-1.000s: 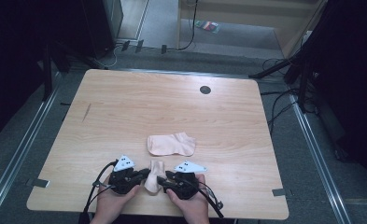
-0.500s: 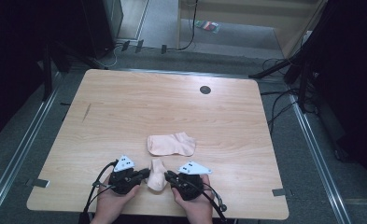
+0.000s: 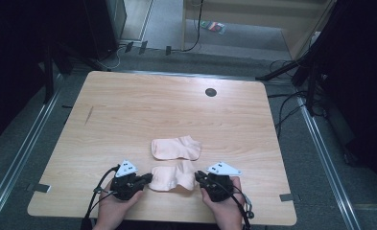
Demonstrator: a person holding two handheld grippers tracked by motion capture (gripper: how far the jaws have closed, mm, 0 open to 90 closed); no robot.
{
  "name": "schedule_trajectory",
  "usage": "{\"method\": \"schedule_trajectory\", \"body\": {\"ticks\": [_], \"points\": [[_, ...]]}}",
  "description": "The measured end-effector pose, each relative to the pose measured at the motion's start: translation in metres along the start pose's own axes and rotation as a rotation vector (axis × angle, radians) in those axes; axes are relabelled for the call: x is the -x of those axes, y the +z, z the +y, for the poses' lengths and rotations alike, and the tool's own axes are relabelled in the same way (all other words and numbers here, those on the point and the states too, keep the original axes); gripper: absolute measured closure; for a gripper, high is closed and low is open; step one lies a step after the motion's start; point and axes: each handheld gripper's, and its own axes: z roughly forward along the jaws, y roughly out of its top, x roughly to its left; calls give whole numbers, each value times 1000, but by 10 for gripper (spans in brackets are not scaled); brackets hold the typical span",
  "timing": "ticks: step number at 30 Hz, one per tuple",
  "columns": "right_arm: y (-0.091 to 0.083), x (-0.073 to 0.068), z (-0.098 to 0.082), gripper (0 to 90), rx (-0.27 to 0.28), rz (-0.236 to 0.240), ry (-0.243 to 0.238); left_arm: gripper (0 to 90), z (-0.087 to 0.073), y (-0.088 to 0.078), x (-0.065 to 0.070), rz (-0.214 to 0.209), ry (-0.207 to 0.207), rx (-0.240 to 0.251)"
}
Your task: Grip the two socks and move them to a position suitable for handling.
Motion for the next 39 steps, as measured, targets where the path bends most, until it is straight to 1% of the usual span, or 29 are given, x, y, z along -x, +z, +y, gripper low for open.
{"method": "schedule_trajectory", "body": {"ticks": [2,4,8,10,12,13,14,16,17,18,19,21,22,23,24,25,27,29,34,36,39], "points": [[-1,7,-1,837,-19,-23,-6,888,0,-1,-1,5,-4,1],[1,10,-2,838,-39,-39,-26,888,0,-2,-2,2,-6,2],[6,9,-4,840,-85,-59,-69,890,0,-3,-2,23,6,1],[8,8,-6,839,-110,-58,-73,890,-1,-3,-2,22,4,1],[11,9,-7,814,-124,-52,-74,887,-1,-3,-3,20,2,-2],[11,9,-8,787,-117,-50,-74,869,-1,-3,-3,12,-2,-8],[10,9,-8,765,-109,-51,-67,817,-1,-3,-4,-2,-8,-11],[7,9,-6,681,-81,-46,-65,735,0,-4,-5,-12,-12,-11],[6,10,-6,673,-65,-49,-64,707,0,-5,-5,-18,-16,-12],[4,11,-5,667,-59,-46,-58,677,0,-5,-5,-10,-21,-7],[3,12,-4,657,-49,-40,-54,661,0,-5,-6,-10,-23,-1],[1,15,1,627,-17,-46,-40,648,1,-6,-8,-6,-33,16],[1,16,4,619,2,-51,-33,631,2,-6,-9,-1,-38,22],[1,18,7,619,20,-50,-30,619,4,-6,-11,-5,-45,30],[2,19,11,619,32,-48,-27,615,4,-6,-11,-5,-45,30],[3,20,17,620,43,-54,-27,611,8,-6,-15,-3,-59,40],[6,23,24,623,59,-65,-25,615,12,-7,-19,-15,-80,53],[11,26,31,628,65,-71,-19,616,18,-7,-23,-14,-96,59],[25,34,48,621,55,-83,-23,617,32,-5,-32,-9,-112,57],[31,37,53,611,53,-91,-19,617,38,-3,-35,-3,-114,56],[39,43,58,596,43,-100,3,629,46,0,-38,-17,-132,62]]}}
